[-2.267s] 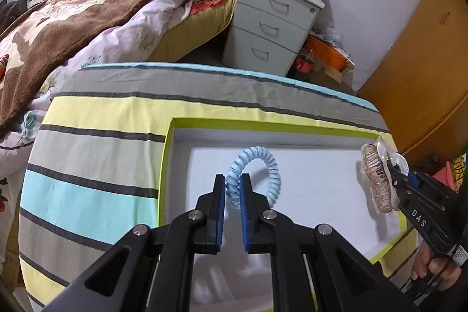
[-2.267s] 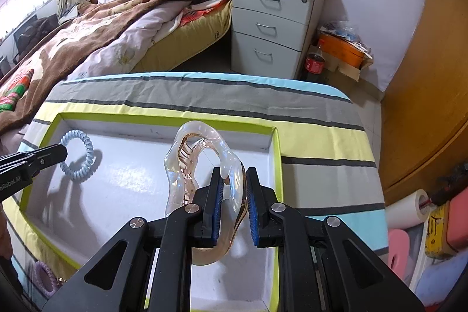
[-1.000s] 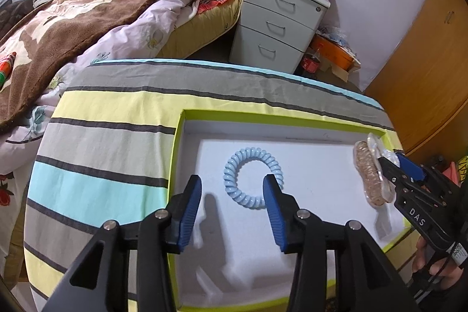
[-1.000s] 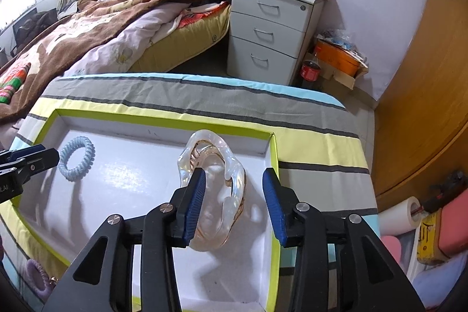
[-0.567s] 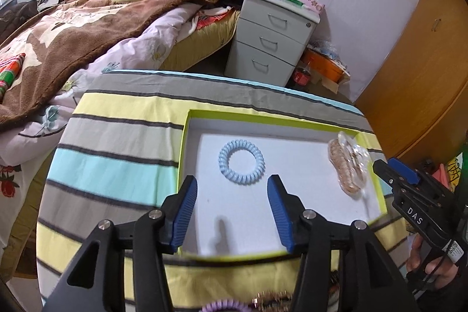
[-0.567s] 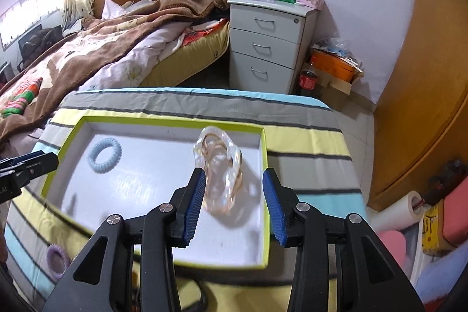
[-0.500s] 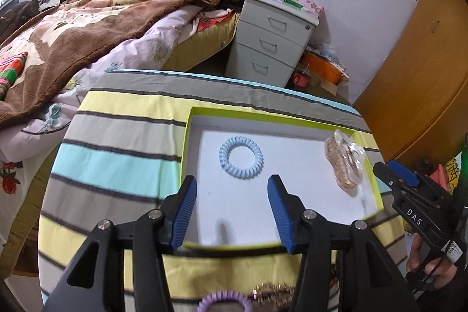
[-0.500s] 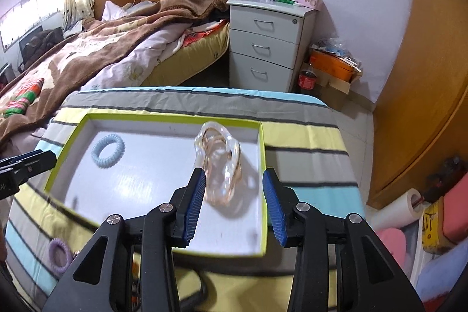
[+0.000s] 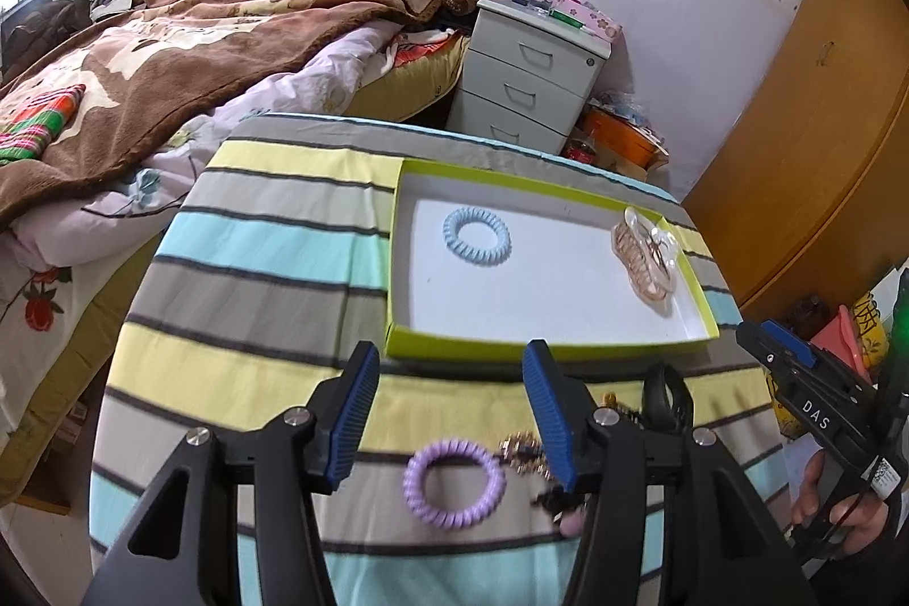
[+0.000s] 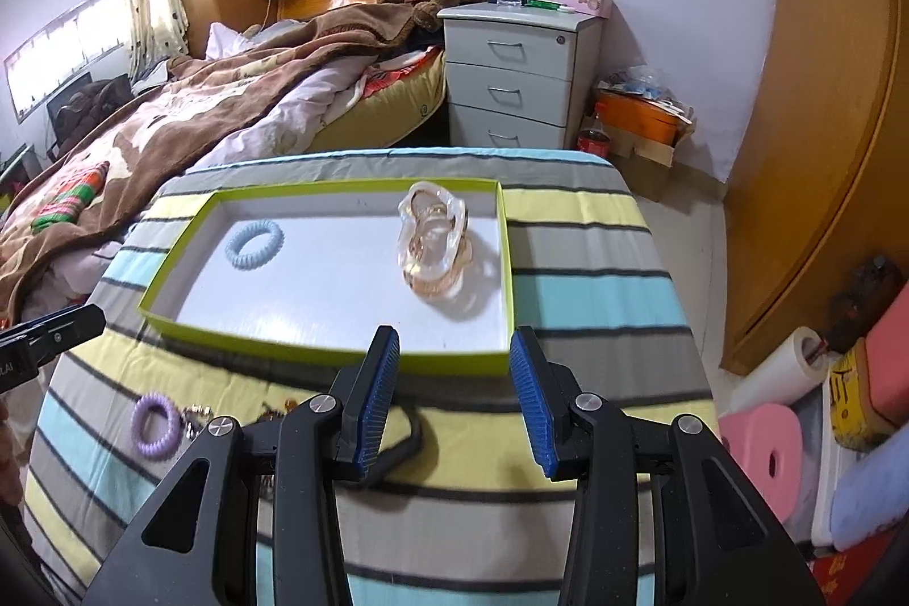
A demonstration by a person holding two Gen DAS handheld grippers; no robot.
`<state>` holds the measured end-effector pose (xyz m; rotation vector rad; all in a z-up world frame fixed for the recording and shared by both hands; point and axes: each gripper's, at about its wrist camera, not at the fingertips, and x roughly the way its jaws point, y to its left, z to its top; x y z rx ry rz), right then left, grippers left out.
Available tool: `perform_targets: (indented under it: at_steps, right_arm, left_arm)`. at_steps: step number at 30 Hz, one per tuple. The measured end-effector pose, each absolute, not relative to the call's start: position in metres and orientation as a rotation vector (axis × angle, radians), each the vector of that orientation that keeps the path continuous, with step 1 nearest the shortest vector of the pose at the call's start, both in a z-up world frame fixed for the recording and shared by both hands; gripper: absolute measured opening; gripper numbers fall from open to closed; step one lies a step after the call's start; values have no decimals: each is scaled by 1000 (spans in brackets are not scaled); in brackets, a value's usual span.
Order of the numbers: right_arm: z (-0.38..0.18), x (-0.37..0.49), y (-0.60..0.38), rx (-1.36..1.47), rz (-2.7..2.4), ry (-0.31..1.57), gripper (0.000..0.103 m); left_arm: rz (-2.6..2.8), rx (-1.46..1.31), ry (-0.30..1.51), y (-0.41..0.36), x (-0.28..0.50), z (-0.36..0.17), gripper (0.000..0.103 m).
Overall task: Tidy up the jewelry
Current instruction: 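Grasp the purple coil hair tie with the left tool while the right tool grasps the black band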
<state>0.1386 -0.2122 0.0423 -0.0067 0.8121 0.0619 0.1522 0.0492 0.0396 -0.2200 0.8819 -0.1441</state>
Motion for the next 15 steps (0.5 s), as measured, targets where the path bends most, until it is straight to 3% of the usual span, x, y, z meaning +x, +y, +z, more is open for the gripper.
perform_targets:
  at_steps: [15]
  right_arm:
    - [5, 106, -225, 60, 91, 878, 42]
  left_arm:
    - [-172, -150, 907, 52, 108, 15, 55]
